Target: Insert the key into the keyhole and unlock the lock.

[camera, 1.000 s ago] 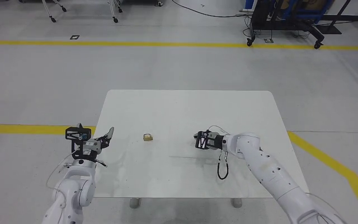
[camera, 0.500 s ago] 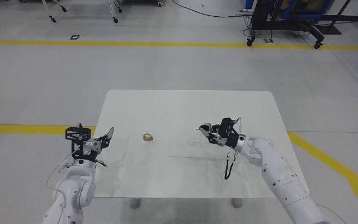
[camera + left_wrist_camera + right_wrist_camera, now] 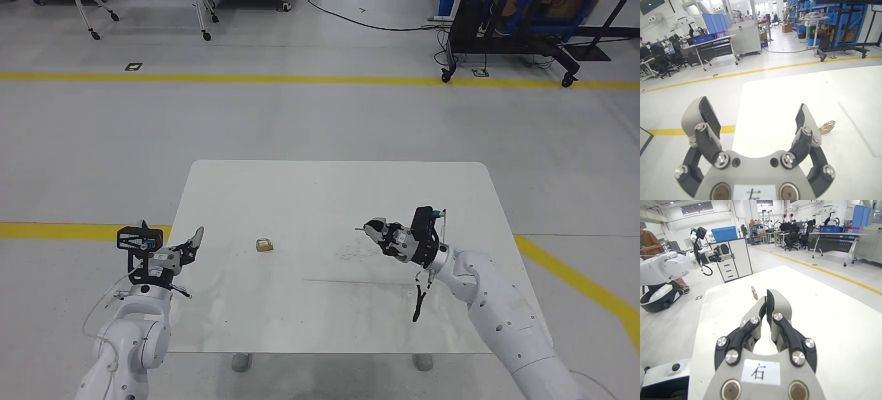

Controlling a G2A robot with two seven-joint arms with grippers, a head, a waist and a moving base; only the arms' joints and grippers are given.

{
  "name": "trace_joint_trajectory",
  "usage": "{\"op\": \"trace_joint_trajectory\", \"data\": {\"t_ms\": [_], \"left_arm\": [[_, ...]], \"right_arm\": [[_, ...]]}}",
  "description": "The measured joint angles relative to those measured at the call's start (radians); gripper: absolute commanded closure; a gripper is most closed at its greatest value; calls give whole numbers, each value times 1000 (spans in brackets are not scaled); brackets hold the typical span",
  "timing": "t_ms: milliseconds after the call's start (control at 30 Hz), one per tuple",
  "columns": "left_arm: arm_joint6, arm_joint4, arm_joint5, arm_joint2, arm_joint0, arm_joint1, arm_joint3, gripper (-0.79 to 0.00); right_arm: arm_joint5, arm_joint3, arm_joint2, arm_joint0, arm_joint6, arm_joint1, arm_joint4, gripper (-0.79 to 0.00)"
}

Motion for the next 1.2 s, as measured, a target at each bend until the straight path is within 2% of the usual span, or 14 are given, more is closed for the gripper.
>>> {"op": "trace_joint_trajectory", "data": {"t_ms": [67, 133, 267, 400, 500, 600, 867, 933, 1067, 1100, 1200], "left_arm": [[-6, -25, -14, 7, -6, -2, -2, -785], [-55, -133, -55, 17, -30, -10, -16, -785], [-229, -459, -156, 38, -100, -16, -54, -785], [-390, -712, -222, 116, -173, -23, -64, -785], [-507, -894, -219, 162, -219, -28, -37, -785], [-601, -1005, -201, 169, -248, -28, -19, -785], [-583, -992, -202, 169, -245, -28, -20, -785], [-560, -1039, -226, 184, -232, -37, -12, -785], [-589, -1367, -317, 222, -250, -51, 49, -785], [-629, -1477, -345, 243, -267, -53, 73, -785], [-751, -1624, -382, 276, -326, -53, 141, -785]], "right_arm": [[6, 10, -1, -12, 0, -1, 22, 0], [-17, 25, -11, -29, -10, -6, 97, 0], [-67, 54, -58, -20, -7, -19, 213, 0], [-65, 68, -128, -1, -13, -30, 347, 0], [-65, 62, -167, 6, -18, -28, 456, 0], [-65, 59, -182, 5, -7, -21, 561, 0], [-65, 59, -181, 5, -6, -21, 550, 0], [-65, 58, -183, 4, -5, -22, 553, 0], [-63, 64, -234, 7, 76, -36, 697, 0], [-65, 70, -258, 18, 116, -42, 769, 0], [-66, 90, -316, 57, 228, -55, 954, 0]]}}
